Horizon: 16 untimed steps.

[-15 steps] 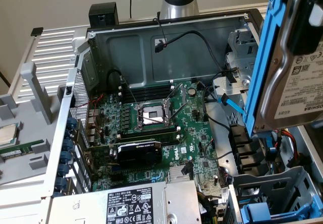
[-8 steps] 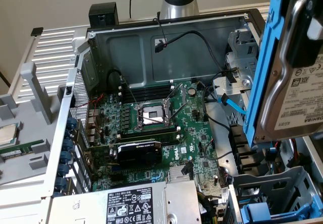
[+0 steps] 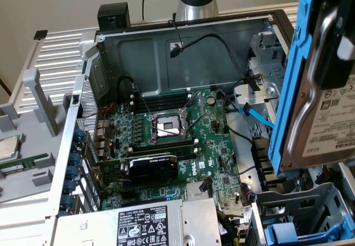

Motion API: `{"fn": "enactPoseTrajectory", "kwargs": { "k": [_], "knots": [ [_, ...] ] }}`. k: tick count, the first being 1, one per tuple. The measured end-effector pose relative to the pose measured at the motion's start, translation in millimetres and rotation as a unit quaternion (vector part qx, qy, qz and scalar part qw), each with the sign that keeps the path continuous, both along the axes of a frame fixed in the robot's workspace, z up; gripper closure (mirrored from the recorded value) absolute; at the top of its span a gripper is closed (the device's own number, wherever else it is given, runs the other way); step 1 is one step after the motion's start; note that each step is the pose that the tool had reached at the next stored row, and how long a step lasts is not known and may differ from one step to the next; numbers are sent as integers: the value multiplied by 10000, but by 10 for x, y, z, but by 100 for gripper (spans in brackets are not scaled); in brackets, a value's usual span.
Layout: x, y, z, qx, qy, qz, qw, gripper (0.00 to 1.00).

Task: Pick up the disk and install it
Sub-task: 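Insert the disk into the insertion slot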

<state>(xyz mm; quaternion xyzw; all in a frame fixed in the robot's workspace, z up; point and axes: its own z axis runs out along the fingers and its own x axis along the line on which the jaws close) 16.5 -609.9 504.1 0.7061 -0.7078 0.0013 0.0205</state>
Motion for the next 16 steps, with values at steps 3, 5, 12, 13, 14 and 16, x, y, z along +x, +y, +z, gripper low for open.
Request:
{"fn": "enactPoseTrajectory", "kwargs": {
  "k": [3, 5, 12, 13, 14, 16],
  "knots": [
    [1, -14, -55, 1, 0, -23, 10000, 63],
    [1, -23, -91, 0, 0, -39, 10000, 63],
    [1, -63, -218, 0, 0, -99, 10000, 63],
    [1, -70, -236, 0, 0, -104, 9999, 63],
    [1, -78, -254, 0, 0, -111, 9999, 63],
    [2, -98, -309, -1, 0, -133, 9999, 63]
  ]
}}
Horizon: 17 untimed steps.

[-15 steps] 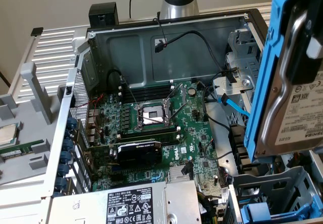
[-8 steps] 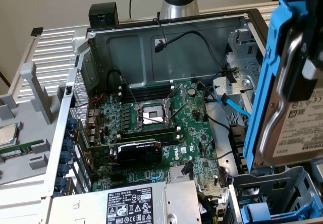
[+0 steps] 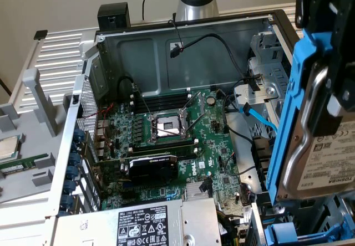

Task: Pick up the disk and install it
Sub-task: 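Insert the disk into the insertion slot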

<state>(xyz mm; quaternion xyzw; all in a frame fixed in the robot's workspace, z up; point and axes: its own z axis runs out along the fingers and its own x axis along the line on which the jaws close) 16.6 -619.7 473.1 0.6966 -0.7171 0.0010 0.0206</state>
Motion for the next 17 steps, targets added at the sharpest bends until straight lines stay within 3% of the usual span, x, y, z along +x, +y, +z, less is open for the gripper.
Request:
{"fn": "enactPoseTrajectory", "kwargs": {
  "k": [8, 11, 17],
  "knots": [
    [28, -18, -163, 0, 2, -79, 10000, 63],
    [37, -16, -202, 0, 17, -93, 10000, 63],
    [47, 60, -243, -2, 39, -98, 9999, 63]
  ]
}}
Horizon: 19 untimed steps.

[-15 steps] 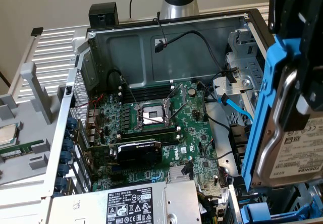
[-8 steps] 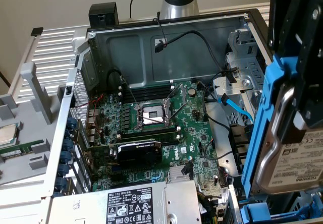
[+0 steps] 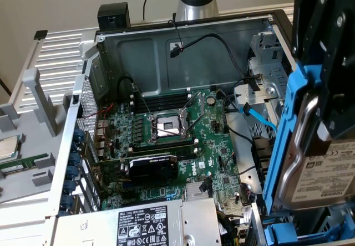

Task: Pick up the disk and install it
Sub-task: 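Insert the disk into the insertion slot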

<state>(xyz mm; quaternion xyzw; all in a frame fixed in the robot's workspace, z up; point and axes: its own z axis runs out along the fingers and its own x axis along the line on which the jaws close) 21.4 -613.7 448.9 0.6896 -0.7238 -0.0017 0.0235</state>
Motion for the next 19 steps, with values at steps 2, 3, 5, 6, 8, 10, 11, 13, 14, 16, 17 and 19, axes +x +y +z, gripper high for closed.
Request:
{"fn": "enactPoseTrajectory", "kwargs": {
  "k": [2, 3, 5, 6, 8, 10, 11, 13, 14, 16, 17, 19],
  "knots": [
    [0, 21, -17, -2, 3, -2, 10000, 63],
    [0, 21, -22, -1, 4, -2, 10000, 63],
    [0, 21, -28, -3, 4, -2, 10000, 63],
    [-1, 20, -30, -3, 6, -2, 10000, 63],
    [-1, 20, -38, -2, 9, -3, 10000, 63],
    [-1, 20, -51, -2, 11, -2, 10000, 63],
    [0, 20, -58, -2, 11, -2, 10000, 63],
    [0, 20, -74, -2, 12, -2, 10000, 63],
    [1, 20, -84, -2, 12, -3, 10000, 63],
    [3, 21, -98, -2, 13, -2, 10000, 63],
    [4, 24, -102, -2, 13, -3, 10000, 63],
    [7, 40, -104, -1, 13, -2, 10000, 63]
  ]
}}
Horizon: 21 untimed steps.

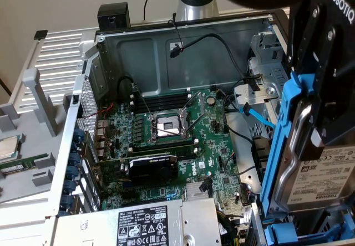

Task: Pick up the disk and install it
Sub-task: 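Insert the disk into the insertion slot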

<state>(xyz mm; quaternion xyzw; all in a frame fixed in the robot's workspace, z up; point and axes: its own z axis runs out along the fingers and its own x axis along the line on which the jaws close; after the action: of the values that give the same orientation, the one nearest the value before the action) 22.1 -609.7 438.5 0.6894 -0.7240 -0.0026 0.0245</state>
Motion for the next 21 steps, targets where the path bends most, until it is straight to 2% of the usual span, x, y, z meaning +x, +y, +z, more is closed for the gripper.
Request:
{"fn": "enactPoseTrajectory", "kwargs": {
  "k": [8, 13, 21],
  "knots": [
    [0, 7, -1, 0, 0, 78, 10000, 63],
    [2, 8, -4, 10, 0, 147, 9999, 63],
    [5, 6, -48, 15, 0, 148, 9999, 63]
  ]
}}
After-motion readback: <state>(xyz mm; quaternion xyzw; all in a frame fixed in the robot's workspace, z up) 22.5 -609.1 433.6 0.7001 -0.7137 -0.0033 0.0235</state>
